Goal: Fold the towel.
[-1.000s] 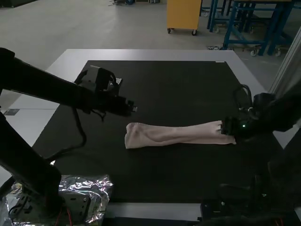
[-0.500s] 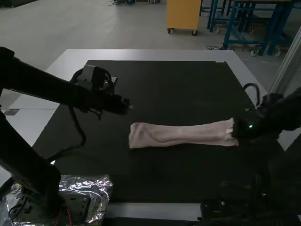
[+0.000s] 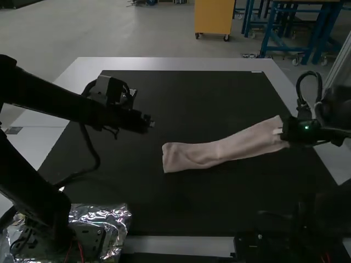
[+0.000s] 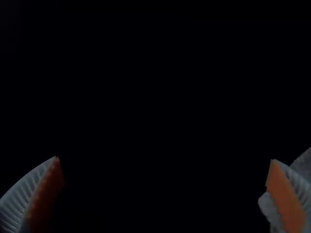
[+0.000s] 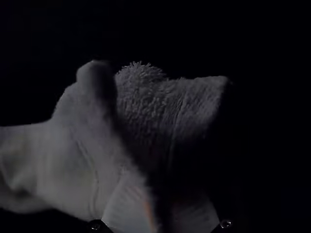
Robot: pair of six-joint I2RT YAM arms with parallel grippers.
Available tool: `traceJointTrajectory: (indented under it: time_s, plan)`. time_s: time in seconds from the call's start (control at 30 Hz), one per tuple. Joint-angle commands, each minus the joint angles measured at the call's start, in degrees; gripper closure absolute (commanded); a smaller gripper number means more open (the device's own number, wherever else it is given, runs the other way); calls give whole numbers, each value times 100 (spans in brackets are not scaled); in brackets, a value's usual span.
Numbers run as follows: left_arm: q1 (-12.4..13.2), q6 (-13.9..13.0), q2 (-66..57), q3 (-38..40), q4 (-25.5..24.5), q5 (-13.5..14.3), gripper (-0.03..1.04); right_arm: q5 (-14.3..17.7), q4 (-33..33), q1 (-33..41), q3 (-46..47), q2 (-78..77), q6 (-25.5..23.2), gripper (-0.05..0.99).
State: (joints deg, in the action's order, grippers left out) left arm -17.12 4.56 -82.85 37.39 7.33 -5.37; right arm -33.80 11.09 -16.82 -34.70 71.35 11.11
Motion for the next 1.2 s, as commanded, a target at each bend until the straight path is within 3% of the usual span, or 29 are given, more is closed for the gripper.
traceJointTrajectory:
  time_s: [0.0,0.37,0.83,1.17]
  plan:
    - [25,-148,208,234,75,273,4,-302,-37,539,-81,-218,-610,96]
    - [34,-262,234,243,67,554,4,49,-1390,2824,253,-245,-2351,96]
    - [43,-254,252,173,225,686,4,225,-1997,4354,148,529,-2324,96]
    - [43,-210,243,137,427,800,4,260,-2436,4934,-99,1179,-2280,96]
